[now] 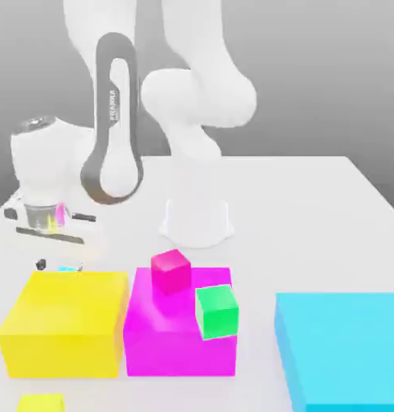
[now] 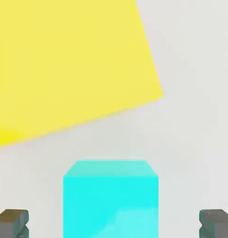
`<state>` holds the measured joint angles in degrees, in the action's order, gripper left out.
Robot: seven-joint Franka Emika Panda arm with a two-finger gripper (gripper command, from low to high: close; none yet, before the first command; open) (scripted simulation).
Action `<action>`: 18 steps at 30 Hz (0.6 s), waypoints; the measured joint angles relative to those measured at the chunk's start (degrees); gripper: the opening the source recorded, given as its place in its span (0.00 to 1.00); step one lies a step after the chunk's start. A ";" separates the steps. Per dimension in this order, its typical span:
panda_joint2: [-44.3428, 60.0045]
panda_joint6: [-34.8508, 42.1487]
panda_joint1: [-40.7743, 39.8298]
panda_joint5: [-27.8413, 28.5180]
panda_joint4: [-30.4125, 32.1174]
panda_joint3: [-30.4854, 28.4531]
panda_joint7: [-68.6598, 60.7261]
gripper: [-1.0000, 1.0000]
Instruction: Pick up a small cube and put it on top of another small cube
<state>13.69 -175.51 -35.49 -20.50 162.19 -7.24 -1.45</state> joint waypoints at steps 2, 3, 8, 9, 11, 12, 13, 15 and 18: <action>1.57 -1.29 -2.02 -1.17 -0.37 2.27 -0.95 0.00; 1.57 -1.28 -2.02 -1.16 -0.37 2.27 -0.94 0.00; 1.72 -1.35 -2.59 -1.15 -0.39 2.85 -0.93 0.00; 0.37 -0.32 -1.49 0.30 -0.04 1.41 0.23 0.00; -3.23 2.46 1.87 4.83 0.87 -3.04 3.68 0.00; -5.25 3.94 2.94 8.12 1.38 -4.93 6.14 0.00; -7.36 5.49 3.09 11.62 1.86 -5.99 8.66 0.00; -11.64 8.70 2.14 17.79 2.73 -7.07 13.09 0.00; -12.81 15.30 1.22 19.78 -0.44 -6.84 11.07 0.00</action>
<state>0.87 -160.21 -34.28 -0.72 161.75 -14.09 9.63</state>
